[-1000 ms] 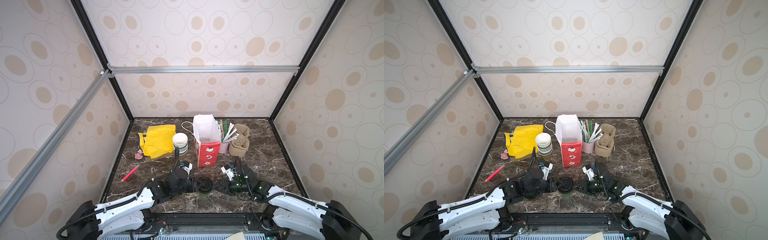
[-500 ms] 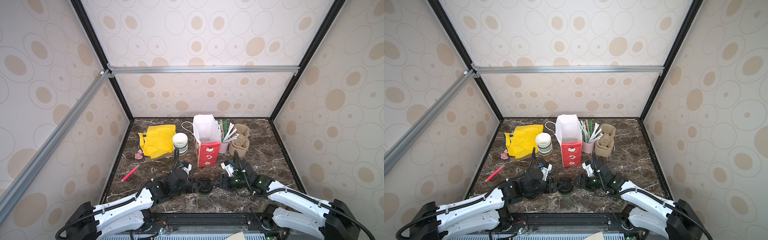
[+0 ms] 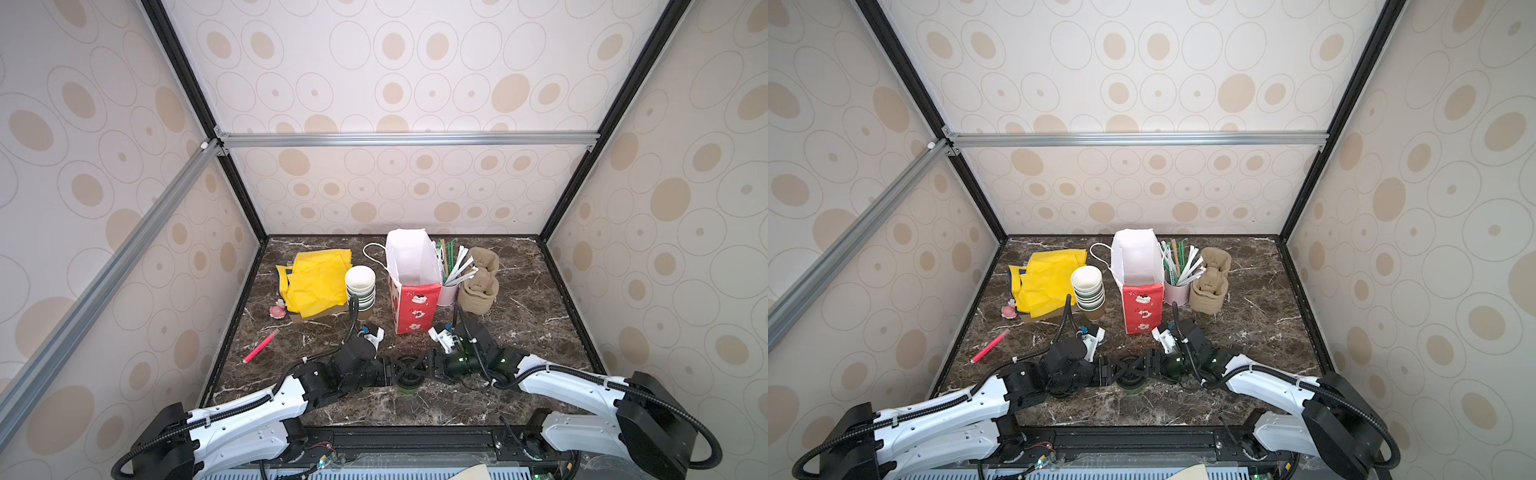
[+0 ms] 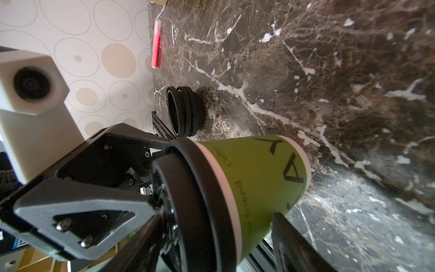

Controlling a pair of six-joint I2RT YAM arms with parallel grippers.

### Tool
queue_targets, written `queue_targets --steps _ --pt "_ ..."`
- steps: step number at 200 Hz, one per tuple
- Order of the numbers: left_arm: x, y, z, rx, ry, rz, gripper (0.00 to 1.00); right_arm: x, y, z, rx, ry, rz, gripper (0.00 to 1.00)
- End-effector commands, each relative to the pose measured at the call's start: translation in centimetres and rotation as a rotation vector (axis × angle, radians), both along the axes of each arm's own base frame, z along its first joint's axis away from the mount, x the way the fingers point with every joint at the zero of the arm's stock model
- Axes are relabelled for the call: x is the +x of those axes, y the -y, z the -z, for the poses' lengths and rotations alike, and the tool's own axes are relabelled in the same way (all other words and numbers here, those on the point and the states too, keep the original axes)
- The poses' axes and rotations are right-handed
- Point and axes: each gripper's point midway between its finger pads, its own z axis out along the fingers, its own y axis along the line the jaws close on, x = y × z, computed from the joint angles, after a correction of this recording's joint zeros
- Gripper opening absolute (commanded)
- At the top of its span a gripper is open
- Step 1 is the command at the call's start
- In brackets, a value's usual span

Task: Pack a coffee takeout order
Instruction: Close the lid on the coffee cup.

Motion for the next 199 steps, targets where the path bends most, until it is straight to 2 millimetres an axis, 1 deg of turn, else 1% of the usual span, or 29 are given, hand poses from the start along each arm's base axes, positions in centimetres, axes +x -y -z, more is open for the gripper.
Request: queue_targets --steps 1,35,52,63,77,89,113,127,135,159,174,199 --pt "0.2 0.0 -0.1 0.01 0.005 0.004 0.54 -0.4 0.1 1.5 -0.03 -0.029 -0.001 0.71" --pt "0.1 -0.1 0.1 0.013 0.004 0.002 0.55 -1.0 2.0 4.3 -0.159 -0.049 0.011 0.68" --pt "0.2 0.0 -0.1 0.01 0.006 0.002 0.55 -1.3 2.4 4.8 -0.183 -0.057 0.009 0.68" --pt "0.1 0.0 -0.1 0.009 0.005 0.003 0.55 -1.2 2.4 4.5 -0.18 -0.051 0.01 0.68" --pt "0.1 -0.1 -0.1 0.012 0.007 0.002 0.55 -1.0 2.2 3.5 -0.167 -0.029 0.009 0.69" --pt "0.2 -0.1 -0.2 0.013 0.011 0.001 0.55 -0.6 1.7 2.1 -0.128 0.001 0.008 0.71" --pt "0.3 0.0 -0.6 0.01 0.02 0.0 0.57 -0.1 0.6 -1.5 -0.021 0.068 0.002 0.75" --pt "0.4 0.0 -0.7 0.01 0.024 0.0 0.57 -0.1 0.7 -2.6 0.0 0.09 0.007 0.75" --pt "0.4 0.0 -0.7 0.013 0.024 0.001 0.58 -0.1 1.1 -2.6 -0.011 0.095 0.017 0.75" --pt "0.4 0.1 -0.9 0.007 0.026 0.003 0.59 -0.2 2.5 -1.4 -0.043 0.084 0.066 0.71" --pt "0.4 -0.1 -0.9 0.011 0.027 0.0 0.58 -0.4 3.1 -1.1 -0.048 0.077 0.096 0.66" --pt "0.4 -0.3 -0.7 0.02 0.025 -0.002 0.56 -0.7 4.1 -1.3 -0.064 0.082 0.127 0.59"
